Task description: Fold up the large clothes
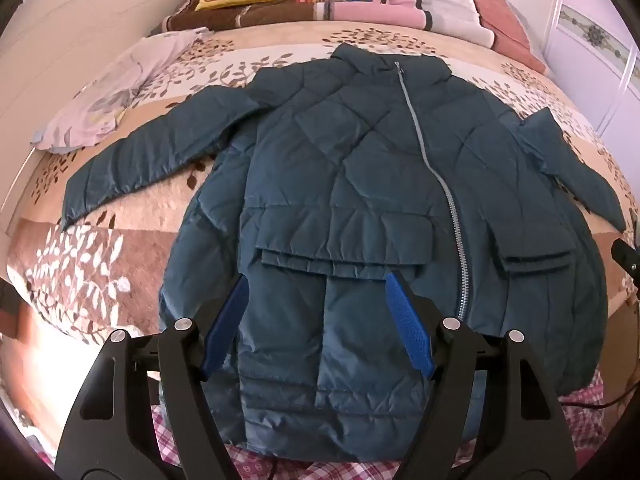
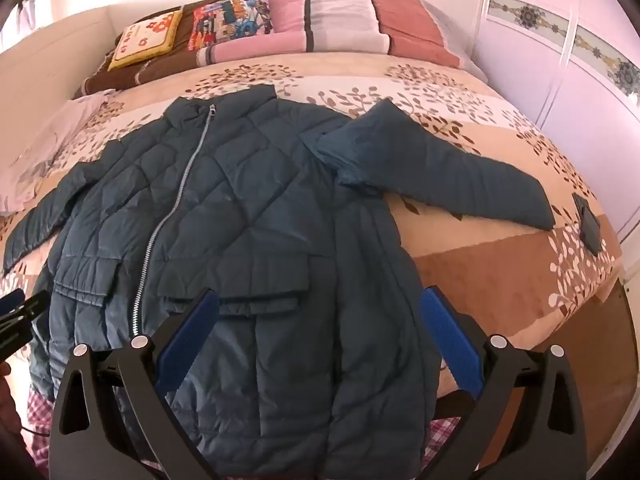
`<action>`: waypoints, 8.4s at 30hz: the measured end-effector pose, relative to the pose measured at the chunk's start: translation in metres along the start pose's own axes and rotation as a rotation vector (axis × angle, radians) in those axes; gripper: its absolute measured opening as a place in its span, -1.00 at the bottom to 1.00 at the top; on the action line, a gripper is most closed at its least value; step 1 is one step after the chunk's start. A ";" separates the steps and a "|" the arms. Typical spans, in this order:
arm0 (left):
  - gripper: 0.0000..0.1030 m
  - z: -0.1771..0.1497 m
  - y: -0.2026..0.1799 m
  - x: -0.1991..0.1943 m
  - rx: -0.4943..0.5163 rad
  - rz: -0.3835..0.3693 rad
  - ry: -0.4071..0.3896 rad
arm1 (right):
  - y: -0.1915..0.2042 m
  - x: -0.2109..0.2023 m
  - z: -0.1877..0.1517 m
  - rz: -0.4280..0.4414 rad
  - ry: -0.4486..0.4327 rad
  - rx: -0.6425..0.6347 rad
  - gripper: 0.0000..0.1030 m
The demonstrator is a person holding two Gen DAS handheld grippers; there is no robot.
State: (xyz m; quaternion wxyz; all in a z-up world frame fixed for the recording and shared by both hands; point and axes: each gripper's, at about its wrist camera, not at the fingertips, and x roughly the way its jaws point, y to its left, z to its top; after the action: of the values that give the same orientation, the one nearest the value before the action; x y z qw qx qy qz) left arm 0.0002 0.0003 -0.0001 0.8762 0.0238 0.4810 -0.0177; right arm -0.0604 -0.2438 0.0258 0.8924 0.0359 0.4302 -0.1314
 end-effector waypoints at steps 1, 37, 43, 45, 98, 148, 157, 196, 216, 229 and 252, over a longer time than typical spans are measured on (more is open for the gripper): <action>0.38 0.000 0.000 0.000 0.000 0.000 -0.002 | 0.001 -0.001 0.000 -0.005 -0.008 -0.010 0.88; 0.40 -0.007 0.005 0.007 -0.004 0.009 0.018 | -0.008 0.008 -0.004 -0.007 0.040 0.041 0.88; 0.40 -0.007 0.006 0.008 -0.006 0.012 0.020 | -0.009 0.008 -0.003 -0.007 0.042 0.040 0.88; 0.40 -0.007 0.007 0.008 -0.007 0.011 0.020 | -0.009 0.008 -0.003 -0.007 0.040 0.040 0.88; 0.53 -0.002 0.002 0.016 0.034 0.040 0.058 | -0.037 0.023 0.009 0.000 0.042 0.102 0.88; 0.53 0.046 -0.001 0.028 0.076 0.133 0.063 | -0.348 0.173 0.039 0.045 0.063 1.002 -0.70; 0.53 0.043 0.001 0.022 0.065 0.096 0.038 | -0.310 0.106 0.105 0.156 -0.132 0.807 -0.84; 0.53 0.029 0.091 0.022 -0.085 0.025 -0.033 | 0.142 0.168 0.101 0.606 0.351 0.066 0.24; 0.53 0.077 -0.020 0.014 0.207 -0.137 -0.142 | 0.054 0.196 0.117 0.568 0.346 0.276 0.39; 0.55 0.068 0.055 0.030 0.027 -0.071 -0.112 | 0.190 0.098 0.186 0.917 0.177 -0.015 0.40; -0.10 0.160 0.052 0.172 -0.127 0.058 0.023 | -0.056 0.113 0.043 0.333 0.182 0.259 0.40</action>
State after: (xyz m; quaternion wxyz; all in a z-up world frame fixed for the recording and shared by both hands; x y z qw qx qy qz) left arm 0.2302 0.0413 -0.0581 0.8704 -0.0175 0.4905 0.0384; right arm 0.0246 -0.3288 -0.0328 0.8473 0.2323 0.4765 -0.0328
